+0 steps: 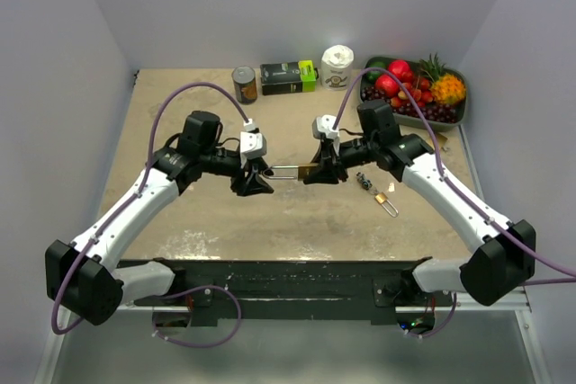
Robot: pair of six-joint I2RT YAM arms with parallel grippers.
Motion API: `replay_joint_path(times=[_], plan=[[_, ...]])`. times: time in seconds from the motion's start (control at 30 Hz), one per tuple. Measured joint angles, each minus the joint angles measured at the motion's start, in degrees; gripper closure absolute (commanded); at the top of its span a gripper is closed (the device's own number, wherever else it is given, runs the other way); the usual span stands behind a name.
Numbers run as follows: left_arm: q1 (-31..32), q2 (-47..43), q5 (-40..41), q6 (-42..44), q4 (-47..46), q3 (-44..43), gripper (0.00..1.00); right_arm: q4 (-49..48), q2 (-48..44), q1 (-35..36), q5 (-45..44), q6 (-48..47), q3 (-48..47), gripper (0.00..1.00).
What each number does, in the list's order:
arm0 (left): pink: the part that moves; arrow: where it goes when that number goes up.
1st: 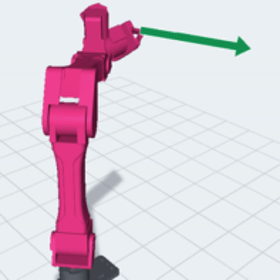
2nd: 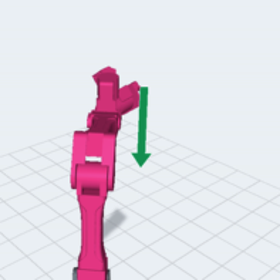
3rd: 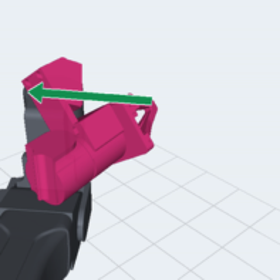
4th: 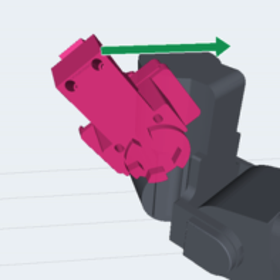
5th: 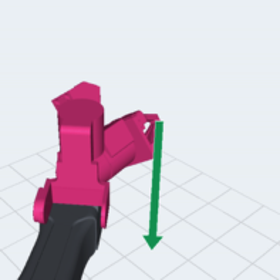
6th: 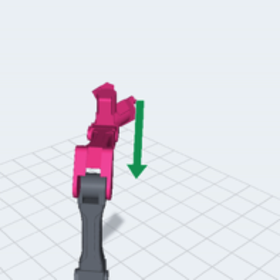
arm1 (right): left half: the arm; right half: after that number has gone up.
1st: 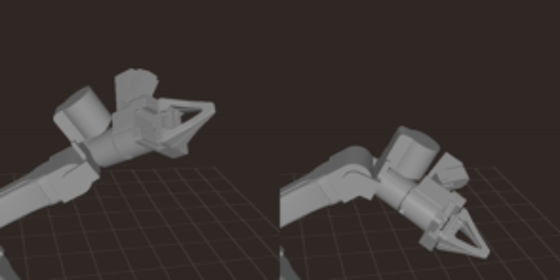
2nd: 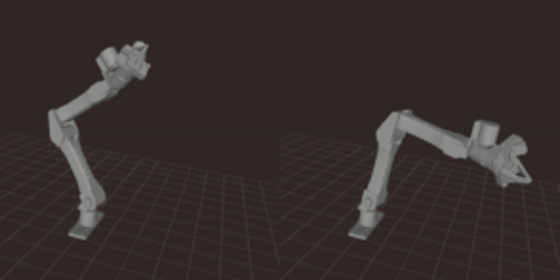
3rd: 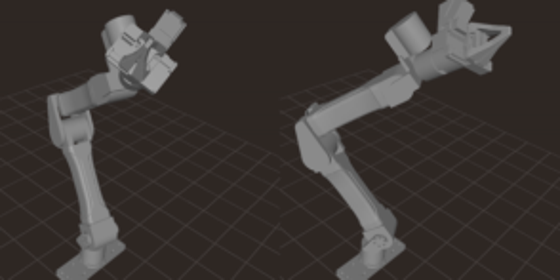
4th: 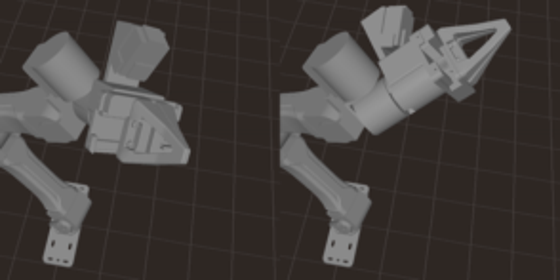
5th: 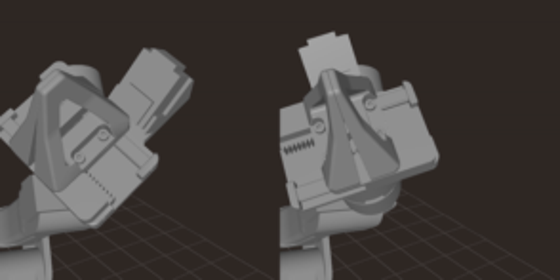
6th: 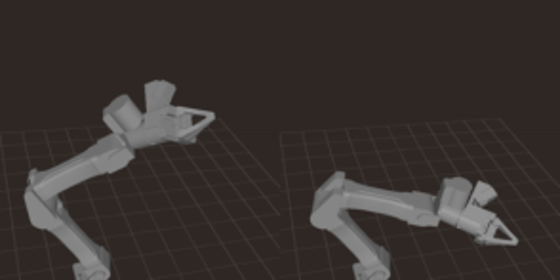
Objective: Lock with the key
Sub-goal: Lock the lock.
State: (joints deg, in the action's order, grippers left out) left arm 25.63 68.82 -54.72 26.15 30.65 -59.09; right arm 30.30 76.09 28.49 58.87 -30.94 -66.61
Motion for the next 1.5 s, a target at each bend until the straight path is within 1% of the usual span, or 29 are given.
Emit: replay_joint_path(times=[0.1, 0.13, 0.3, 0.33, 0.5, 0.53, 0.6, 0.63, 0.67, 1.13, 1.5], plan=[[0.2, -0.2, -0.4, -2.2, -1.9, 0.1, 0.57, -1.2, -0.9, 0.0, 0.6, 1.3, 0.0, 1.00], [0.3, -0.2, -0.5, -2.7, -2.4, 0.1, 0.61, -1.5, -1.1, 0.0, 0.7, 1.7, 0.0, 1.00], [0.6, -0.3, -0.6, -5.2, -4.0, 0.1, 0.71, -2.2, -1.5, 0.0, 0.7, 3.5, 0.0, 1.00], [0.7, -0.3, -0.7, -5.7, -4.2, 0.1, 0.75, -2.4, -1.5, 0.0, 0.7, 3.8, 0.0, 1.00], [1.4, -1.3, -0.6, -7.2, -5.3, 0.2, 0.83, -3.1, -1.5, 0.1, 0.8, 5.1, 0.0, 1.00], [1.5, -1.5, -0.6, -7.6, -5.8, 0.3, 0.87, -3.2, -1.5, 0.1, 1.0, 5.4, 0.0, 1.00], [1.8, -1.8, -0.5, -8.4, -6.4, 0.6, 0.91, -3.4, -1.5, 0.4, 1.2, 5.7, 0.0, 1.00], [1.9, -1.9, -0.5, -8.7, -6.4, 0.8, 0.99, -3.4, -1.5, 0.4, 1.3, 5.9, 0.0, 1.00], [2.0, -2.0, -0.4, -9.0, -6.4, 0.9, 1.00, -3.3, -1.5, 0.5, 1.4, 5.9, 0.0, 1.00], [5.0, -1.9, 1.5, -13.7, -7.3, 1.9, 1.00, -0.7, -1.5, 1.9, 1.2, 6.8, 0.0, 1.00], [7.1, -1.4, 2.6, -19.2, -11.0, 4.7, 1.00, 2.5, -1.6, 2.8, -0.9, 7.8, 0.0, 1.00]])
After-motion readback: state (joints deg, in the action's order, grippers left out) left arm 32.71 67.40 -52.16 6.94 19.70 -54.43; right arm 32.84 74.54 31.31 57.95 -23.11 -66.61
